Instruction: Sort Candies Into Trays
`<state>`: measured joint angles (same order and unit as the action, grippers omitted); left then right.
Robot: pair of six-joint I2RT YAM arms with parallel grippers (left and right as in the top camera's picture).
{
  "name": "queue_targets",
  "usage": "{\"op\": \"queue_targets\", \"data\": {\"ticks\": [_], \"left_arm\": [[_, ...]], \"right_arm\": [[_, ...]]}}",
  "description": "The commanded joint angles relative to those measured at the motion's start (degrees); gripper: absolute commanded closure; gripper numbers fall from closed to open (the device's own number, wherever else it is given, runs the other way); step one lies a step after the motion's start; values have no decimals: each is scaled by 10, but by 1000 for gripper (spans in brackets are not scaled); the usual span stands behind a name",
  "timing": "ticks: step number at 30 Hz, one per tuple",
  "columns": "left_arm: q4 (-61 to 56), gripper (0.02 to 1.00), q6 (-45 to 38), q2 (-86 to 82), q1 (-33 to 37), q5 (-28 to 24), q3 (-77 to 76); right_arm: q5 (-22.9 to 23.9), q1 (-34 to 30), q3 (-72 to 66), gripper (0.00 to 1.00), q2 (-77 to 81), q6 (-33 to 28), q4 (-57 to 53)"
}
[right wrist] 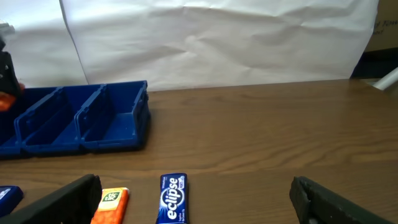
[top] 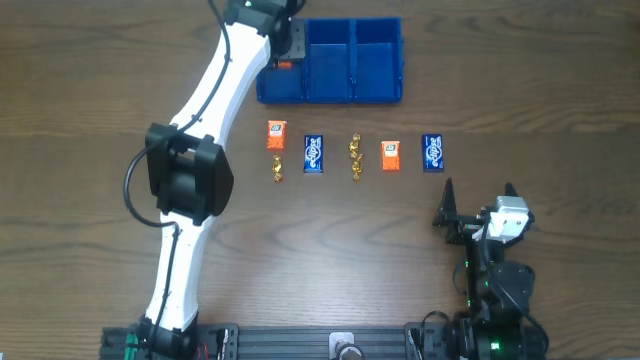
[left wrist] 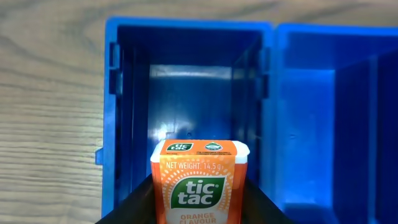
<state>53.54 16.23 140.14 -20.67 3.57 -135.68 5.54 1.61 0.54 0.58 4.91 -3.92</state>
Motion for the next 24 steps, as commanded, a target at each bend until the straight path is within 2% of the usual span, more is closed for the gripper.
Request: {"op": "queue_targets", "data": {"ticks": [1,7,8,10,11,15,16,18,21,24], "left_arm": [[-3,689,-16,1,12,7,-17],[-10,654,-26,1,12,4,-17],[-10,527,-26,1,12,1,-17],[-10,119,-25,0,12,-4,-17],[-10,34,-25,-5,10,-5,-17],[12,18,-25,-70,-9,4,-15],[24,18,-25,-117,-22,20,4],[15,18,-13,-201,-46,49,76],[-36,18,27,-336,-83,89,263],[-90,27,52,-380,-82,89,412]], "right_arm": [[-2,-3,-1,1,-4,-7,-3],[-1,-3,-1,1,-4,-7,-3],[-1,-3,-1,1,-4,-7,-3],[-2,-3,-1,1,-4,-7,-3],[-2,-3,-1,1,-4,-7,-3],[-2,-3,-1,1,-4,-7,-3],[-1,-3,-1,1,-4,-7,-3],[-2,-3,-1,1,-4,-7,-3],[-2,-3,-1,1,-4,-7,-3],[-2,-3,-1,1,-4,-7,-3]]}}
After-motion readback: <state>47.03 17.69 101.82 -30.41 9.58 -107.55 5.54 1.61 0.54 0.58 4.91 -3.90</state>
